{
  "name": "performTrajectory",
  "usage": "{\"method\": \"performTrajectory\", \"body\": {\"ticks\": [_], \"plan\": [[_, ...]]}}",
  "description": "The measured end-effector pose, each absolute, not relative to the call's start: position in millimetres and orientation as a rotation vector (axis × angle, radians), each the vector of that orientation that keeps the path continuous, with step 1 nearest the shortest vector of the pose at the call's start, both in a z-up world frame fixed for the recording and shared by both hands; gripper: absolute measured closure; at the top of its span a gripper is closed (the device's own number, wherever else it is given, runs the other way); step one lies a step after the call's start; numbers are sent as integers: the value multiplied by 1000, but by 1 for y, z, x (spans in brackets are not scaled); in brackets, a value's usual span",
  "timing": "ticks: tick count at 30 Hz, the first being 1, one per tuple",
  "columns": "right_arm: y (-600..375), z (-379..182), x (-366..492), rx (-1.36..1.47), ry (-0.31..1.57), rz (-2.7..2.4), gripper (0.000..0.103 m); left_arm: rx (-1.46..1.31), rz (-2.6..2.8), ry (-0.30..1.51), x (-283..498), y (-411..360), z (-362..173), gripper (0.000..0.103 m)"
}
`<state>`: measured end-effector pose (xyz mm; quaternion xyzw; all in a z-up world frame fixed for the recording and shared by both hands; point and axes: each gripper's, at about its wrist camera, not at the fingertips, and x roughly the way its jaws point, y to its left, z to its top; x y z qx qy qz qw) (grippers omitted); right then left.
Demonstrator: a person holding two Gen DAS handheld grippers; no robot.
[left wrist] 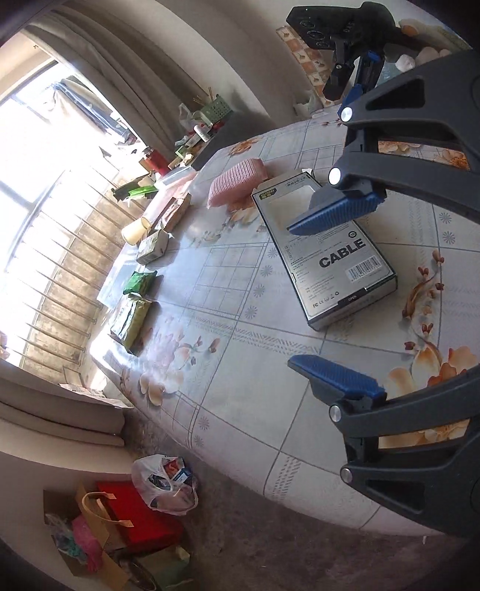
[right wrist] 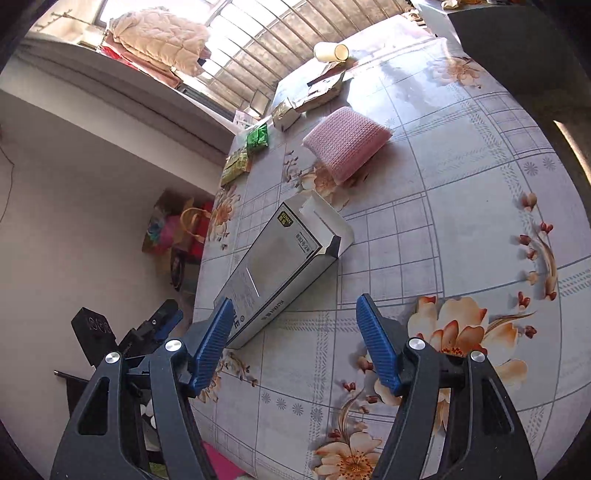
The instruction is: Collect trash
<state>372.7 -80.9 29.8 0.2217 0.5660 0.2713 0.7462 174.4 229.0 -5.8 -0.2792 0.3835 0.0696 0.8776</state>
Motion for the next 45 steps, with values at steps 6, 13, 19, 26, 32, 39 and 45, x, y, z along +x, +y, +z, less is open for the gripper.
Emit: {"method": "performTrajectory", "body": {"ticks": [6, 13, 19, 26, 32, 39, 45], "plan": [[-67, 6, 385, 471, 1307, 542, 36, -589, 104, 929, 235, 240, -40, 42], [-58, -9, 397, 522, 1331, 527, 36, -639, -50, 1004, 250, 218, -60, 46], [-47, -21, 395, 554, 1364, 542, 36, -646, -164, 1048, 239, 188, -63, 52], [-48, -42, 389, 637, 1440, 563, 53, -646, -180, 1043, 229, 175, -68, 69], [-49, -51, 381, 670, 1474, 590, 60, -628, -165, 1043, 222, 167, -61, 74], [-50, -46, 354, 660, 1478, 621, 61, -606, -161, 1071, 196, 155, -56, 75], [-52, -50, 318, 704, 1527, 667, 61, -599, -168, 1111, 154, 153, -54, 75]]}}
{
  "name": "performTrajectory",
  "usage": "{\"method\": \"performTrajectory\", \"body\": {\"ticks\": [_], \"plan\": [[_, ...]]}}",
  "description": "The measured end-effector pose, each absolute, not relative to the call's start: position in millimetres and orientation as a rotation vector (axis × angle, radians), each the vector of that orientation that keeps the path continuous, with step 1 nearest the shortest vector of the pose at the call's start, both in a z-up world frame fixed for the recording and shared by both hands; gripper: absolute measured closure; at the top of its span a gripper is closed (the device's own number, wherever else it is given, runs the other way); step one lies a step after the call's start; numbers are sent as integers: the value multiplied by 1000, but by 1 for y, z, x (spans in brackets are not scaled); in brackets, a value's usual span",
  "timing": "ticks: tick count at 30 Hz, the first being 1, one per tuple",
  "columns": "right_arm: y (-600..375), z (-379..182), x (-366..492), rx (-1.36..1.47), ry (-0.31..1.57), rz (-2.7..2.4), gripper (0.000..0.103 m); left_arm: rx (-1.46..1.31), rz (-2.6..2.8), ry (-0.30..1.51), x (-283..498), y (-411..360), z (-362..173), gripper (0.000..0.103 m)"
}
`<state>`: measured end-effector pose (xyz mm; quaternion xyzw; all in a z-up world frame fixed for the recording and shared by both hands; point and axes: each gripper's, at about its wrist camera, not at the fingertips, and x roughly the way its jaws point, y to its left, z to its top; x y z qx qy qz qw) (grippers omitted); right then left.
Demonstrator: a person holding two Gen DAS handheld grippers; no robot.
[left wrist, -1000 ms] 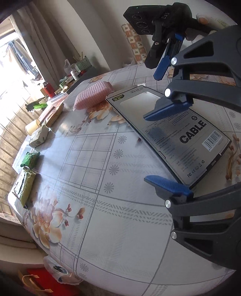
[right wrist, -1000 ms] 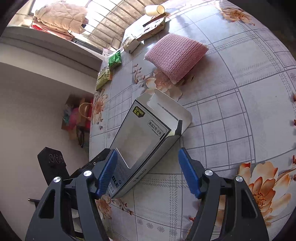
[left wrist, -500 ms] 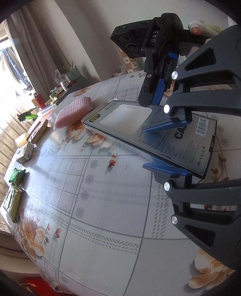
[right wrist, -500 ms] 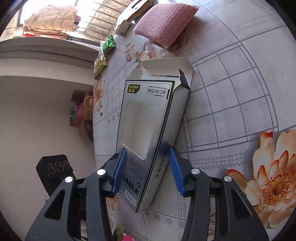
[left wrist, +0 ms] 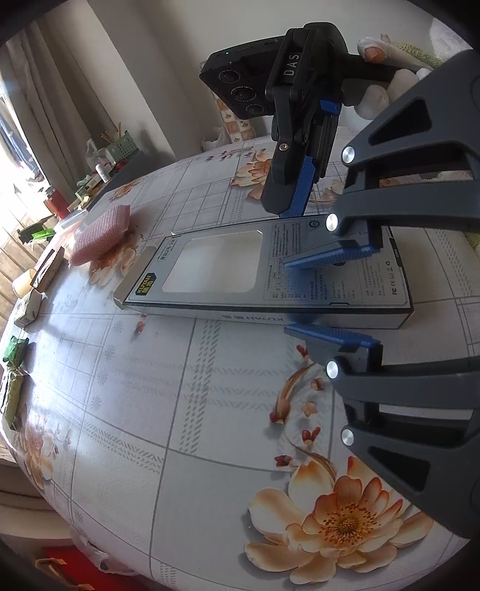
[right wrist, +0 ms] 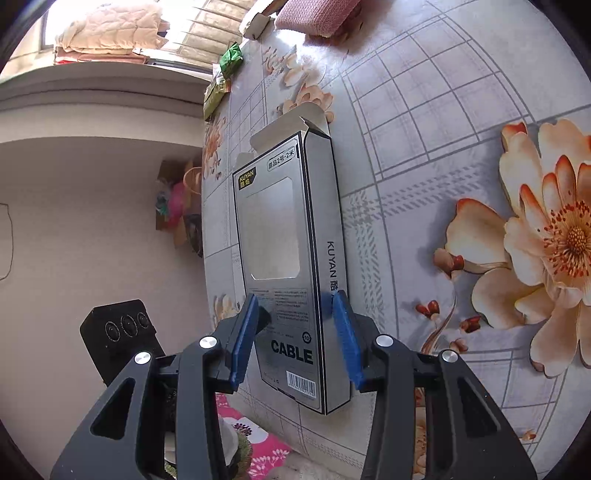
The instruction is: Collect trash
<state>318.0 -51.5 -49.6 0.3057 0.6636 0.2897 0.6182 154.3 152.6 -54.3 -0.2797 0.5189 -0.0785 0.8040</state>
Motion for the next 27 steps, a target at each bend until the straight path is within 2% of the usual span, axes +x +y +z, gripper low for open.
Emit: {"method": "performTrajectory", "body": {"ticks": [4, 9, 12, 18, 27], "plan": [[-54, -51, 295, 703, 1554, 702, 61, -609, -177, 1128, 125, 152, -54, 74], [-71, -40, 288, 643, 1505, 668, 60, -594, -115, 1088, 105, 155, -44, 53], [-88, -25, 289, 581, 1428, 627, 52, -537, -81, 1048, 102, 154, -31, 43], [-119, 5, 292, 460, 1268, 540, 44, -469, -55, 993, 100, 146, -9, 30], [-142, 36, 302, 275, 1099, 459, 33, -432, -29, 962, 107, 129, 5, 27]]}}
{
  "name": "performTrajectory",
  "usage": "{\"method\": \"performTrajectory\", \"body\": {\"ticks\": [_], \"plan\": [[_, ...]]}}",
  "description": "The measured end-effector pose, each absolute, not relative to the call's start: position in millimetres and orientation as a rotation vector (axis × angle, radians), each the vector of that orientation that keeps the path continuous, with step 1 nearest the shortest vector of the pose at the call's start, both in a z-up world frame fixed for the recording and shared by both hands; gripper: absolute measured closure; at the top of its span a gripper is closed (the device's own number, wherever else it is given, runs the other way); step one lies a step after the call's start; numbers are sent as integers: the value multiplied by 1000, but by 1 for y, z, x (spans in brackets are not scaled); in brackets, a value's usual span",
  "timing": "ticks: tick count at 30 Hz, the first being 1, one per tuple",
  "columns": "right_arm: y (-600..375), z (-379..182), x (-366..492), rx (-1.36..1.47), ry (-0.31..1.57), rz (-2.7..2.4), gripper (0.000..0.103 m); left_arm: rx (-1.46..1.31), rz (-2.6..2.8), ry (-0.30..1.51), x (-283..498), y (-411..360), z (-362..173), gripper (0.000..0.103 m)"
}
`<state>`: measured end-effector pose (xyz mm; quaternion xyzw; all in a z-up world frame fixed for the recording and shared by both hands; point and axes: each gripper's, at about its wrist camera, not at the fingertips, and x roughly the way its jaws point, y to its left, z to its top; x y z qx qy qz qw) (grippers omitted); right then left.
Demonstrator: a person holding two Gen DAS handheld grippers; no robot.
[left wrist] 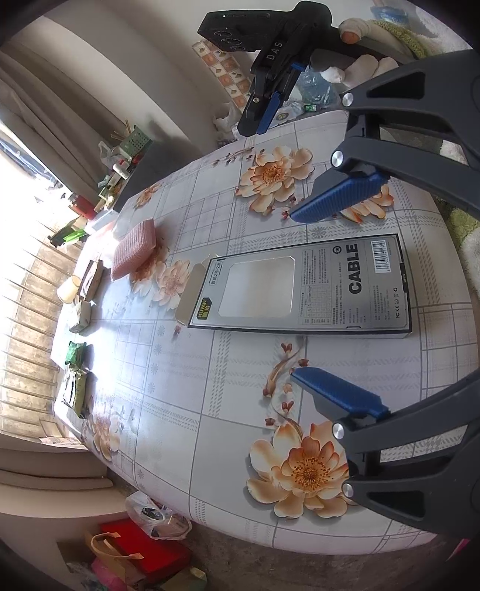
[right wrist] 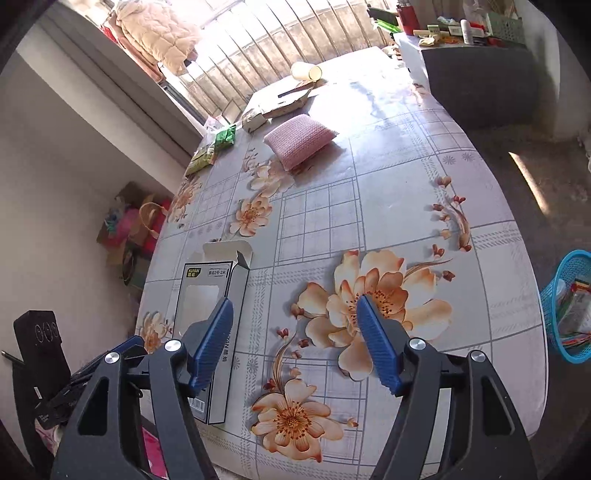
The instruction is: Collect trash
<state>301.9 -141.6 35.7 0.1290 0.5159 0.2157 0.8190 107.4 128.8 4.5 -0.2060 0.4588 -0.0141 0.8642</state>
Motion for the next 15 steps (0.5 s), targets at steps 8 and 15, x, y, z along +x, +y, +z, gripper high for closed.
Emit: {"method": "performTrajectory", "body": {"ticks": [8, 15], "plan": [[-153, 47, 308, 202, 1040, 444, 29, -440, -6, 945, 106, 124, 10, 26], [-165, 48, 305, 211, 1040, 429, 29, -416, -18, 935, 108, 116, 14, 26]]}}
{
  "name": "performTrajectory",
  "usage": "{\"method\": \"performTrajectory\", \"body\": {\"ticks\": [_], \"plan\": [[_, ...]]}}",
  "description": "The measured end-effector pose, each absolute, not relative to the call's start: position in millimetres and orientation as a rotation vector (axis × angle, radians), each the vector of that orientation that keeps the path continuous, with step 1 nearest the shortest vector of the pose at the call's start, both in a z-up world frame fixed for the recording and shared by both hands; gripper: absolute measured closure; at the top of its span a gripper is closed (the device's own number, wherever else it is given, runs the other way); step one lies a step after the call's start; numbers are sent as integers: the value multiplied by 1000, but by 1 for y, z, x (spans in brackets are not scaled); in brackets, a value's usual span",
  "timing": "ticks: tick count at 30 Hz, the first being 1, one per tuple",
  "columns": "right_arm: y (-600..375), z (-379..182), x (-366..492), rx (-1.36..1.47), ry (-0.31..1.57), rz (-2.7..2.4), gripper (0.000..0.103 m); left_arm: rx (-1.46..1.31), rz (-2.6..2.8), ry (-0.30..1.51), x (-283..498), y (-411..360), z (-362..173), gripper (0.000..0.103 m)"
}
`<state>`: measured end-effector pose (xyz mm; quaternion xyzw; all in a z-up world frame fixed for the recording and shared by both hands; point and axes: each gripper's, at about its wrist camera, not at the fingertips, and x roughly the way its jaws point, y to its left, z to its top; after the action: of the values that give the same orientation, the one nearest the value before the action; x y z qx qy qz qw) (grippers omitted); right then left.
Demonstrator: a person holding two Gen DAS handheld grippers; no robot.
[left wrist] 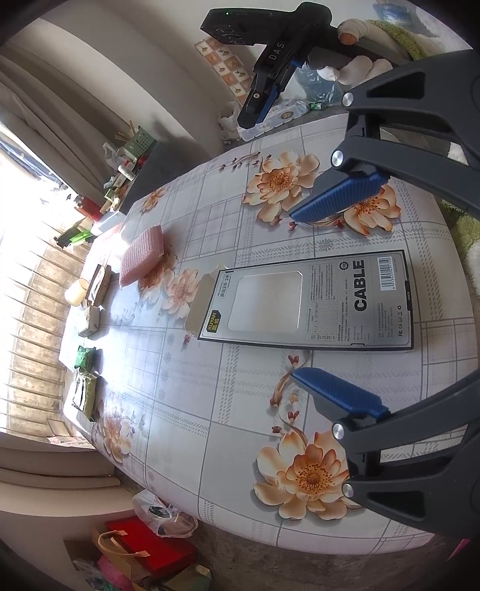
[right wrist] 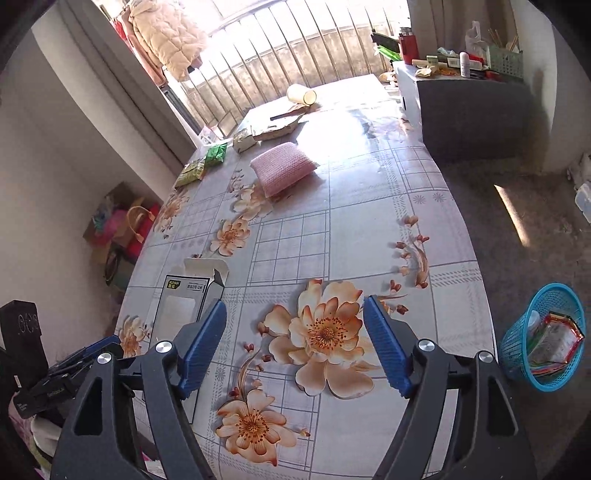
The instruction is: Collect trash
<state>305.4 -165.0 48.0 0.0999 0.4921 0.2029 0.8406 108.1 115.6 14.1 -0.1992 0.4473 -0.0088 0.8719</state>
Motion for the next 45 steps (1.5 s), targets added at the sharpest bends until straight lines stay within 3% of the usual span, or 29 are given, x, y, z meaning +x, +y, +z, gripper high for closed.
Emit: {"method": "performTrajectory", "body": {"ticks": [45], "plan": [[-155, 72, 303, 216, 1008, 468, 28, -426, 7, 921, 95, 126, 13, 26]]}}
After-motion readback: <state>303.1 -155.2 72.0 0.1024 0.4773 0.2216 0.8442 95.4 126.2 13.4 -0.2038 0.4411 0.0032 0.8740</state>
